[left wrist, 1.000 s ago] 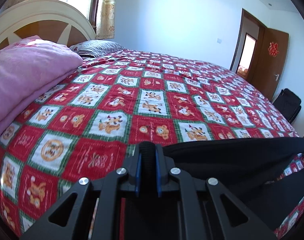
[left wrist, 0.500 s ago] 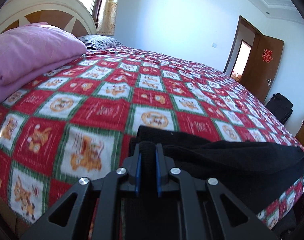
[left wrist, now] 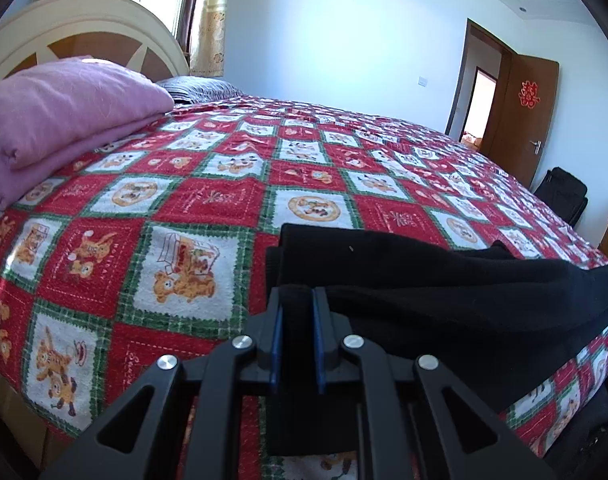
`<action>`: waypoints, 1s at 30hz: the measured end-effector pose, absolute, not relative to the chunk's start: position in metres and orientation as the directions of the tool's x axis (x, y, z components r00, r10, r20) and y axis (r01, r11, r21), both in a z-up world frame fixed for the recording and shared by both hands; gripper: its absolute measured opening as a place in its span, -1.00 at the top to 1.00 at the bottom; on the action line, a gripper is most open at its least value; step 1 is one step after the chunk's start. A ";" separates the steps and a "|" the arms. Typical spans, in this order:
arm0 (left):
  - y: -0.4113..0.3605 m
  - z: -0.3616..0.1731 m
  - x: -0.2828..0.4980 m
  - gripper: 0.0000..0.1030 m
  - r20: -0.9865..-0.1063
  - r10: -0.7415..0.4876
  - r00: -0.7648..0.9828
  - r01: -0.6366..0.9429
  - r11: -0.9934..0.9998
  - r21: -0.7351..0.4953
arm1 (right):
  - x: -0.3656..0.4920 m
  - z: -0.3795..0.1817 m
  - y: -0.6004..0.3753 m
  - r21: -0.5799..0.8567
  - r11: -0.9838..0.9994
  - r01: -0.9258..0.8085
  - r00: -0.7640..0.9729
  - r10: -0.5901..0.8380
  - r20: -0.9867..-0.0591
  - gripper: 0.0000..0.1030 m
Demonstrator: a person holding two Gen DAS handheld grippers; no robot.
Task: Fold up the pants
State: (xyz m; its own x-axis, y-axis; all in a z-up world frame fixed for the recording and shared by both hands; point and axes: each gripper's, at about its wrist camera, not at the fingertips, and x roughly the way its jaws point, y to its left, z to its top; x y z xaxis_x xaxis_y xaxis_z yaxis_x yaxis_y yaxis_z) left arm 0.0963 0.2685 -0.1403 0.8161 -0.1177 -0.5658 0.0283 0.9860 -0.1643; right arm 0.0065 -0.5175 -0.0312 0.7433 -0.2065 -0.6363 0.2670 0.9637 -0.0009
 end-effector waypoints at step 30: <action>0.267 -0.126 0.077 0.75 -0.512 -0.134 0.848 0.064 0.986 -0.152 | 0.056 -0.114 -0.153 -0.360 0.733 -0.577 0.671 0.174 -0.721 0.90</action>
State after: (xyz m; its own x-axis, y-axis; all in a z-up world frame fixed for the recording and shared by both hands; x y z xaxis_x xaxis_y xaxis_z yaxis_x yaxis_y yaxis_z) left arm 0.0766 0.2669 -0.1258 0.8483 -0.1340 -0.5123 0.0637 0.9863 -0.1525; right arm 0.0561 -0.1527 -0.1138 0.6710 0.1744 -0.7206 -0.5770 0.7331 -0.3599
